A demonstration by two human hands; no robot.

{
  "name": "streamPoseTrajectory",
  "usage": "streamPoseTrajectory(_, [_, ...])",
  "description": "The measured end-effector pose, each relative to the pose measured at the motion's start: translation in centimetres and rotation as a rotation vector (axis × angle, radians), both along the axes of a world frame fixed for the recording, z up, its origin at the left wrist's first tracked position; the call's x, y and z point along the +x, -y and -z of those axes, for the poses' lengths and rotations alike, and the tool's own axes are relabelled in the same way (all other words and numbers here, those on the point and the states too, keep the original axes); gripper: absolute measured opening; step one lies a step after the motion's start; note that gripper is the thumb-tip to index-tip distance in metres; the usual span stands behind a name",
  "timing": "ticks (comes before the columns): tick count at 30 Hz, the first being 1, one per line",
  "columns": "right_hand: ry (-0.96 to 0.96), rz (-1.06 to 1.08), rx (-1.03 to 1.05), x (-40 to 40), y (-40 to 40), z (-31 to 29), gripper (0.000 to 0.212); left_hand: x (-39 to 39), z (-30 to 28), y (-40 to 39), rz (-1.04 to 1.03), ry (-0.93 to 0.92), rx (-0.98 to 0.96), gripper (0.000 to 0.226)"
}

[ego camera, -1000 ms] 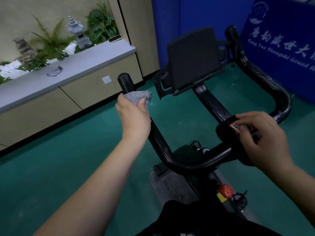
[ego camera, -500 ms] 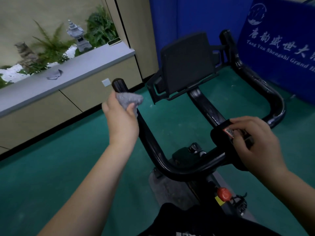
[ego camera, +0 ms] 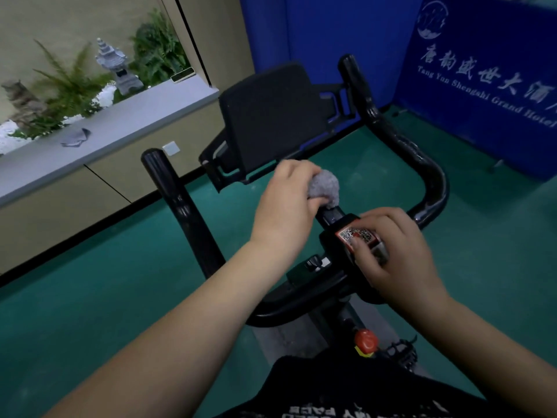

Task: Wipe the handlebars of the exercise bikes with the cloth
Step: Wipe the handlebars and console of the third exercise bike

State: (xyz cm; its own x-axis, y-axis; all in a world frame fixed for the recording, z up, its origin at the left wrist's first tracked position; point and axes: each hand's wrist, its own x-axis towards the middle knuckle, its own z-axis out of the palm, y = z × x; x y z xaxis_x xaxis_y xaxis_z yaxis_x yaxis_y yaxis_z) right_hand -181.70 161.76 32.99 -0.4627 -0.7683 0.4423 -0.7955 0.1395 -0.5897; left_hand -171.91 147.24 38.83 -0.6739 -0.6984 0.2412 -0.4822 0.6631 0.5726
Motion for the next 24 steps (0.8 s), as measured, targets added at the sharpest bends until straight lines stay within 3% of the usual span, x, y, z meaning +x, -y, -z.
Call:
streamPoseTrajectory(5, [0.000, 0.003, -0.060, 0.0, 0.1, 0.5, 0.025, 0.4, 1.4, -1.2, 0.167, 0.142, -0.064, 0.041])
streamPoseTrajectory(15, [0.013, 0.012, -0.087, 0.1, 0.1, 0.7, 0.023, -2.4, 1.3, -0.3, 0.149, 0.145, -0.148, 0.030])
streamPoseTrajectory(24, [0.048, 0.034, -0.146, 0.1, 0.0, 0.9, 0.021, 1.2, 2.2, -0.8, 0.106, 0.042, -0.126, 0.033])
